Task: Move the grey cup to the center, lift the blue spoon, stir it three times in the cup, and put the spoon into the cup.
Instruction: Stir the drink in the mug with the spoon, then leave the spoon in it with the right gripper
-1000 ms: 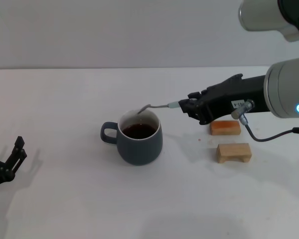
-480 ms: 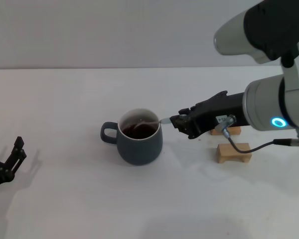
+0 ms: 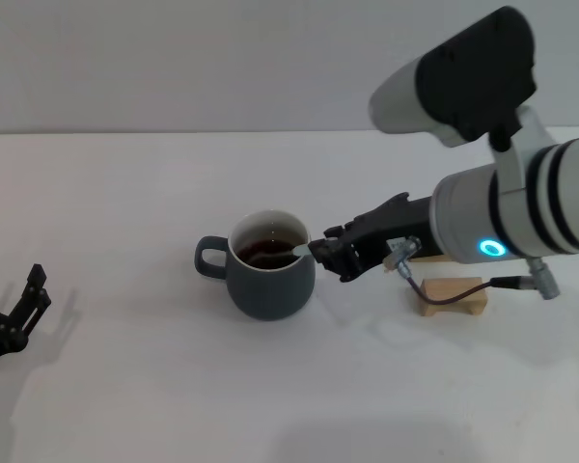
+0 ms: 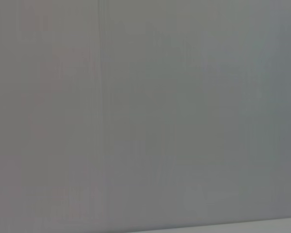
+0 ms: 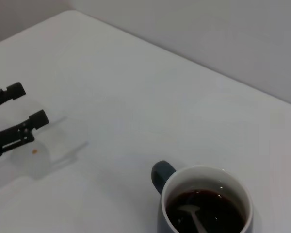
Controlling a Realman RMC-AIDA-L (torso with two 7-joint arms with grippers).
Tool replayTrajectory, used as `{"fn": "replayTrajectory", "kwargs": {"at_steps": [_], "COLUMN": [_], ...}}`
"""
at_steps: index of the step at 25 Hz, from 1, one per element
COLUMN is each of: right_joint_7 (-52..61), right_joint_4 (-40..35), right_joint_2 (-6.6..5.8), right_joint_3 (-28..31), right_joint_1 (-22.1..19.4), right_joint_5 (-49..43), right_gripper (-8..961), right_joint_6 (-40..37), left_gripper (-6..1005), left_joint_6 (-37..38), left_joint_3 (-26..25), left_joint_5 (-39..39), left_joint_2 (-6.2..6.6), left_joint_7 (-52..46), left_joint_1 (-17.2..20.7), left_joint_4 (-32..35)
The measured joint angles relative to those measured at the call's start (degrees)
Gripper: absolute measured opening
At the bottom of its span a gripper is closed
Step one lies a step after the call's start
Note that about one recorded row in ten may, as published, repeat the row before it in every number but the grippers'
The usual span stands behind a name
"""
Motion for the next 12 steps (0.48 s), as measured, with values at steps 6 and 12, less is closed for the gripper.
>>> {"fn": "replayTrajectory", "kwargs": {"at_steps": [6,12], "right_joint_7": [-0.62,-2.46], "right_joint_4": [-4.41,-7.25], "right_joint_2": [0.0,-0.03], "right_joint_3": [-0.72,0.32], "right_joint_1": [2.47,3.55], "right_joint_5": [0.1,0.36], "right_gripper": [162,162], "right_joint_6": [-2.7,-4.57], "left_gripper": [861,861], "left_joint_6": [0.0,-0.17], "left_joint_3": [0.01,0.0], "left_joint_5": [0.0,0.0], "left_joint_2": [0.0,0.0], "left_joint_7": [0.0,0.0], "left_joint_1": [-0.01,0.0], "left_joint_4": [0.0,-0.09]}}
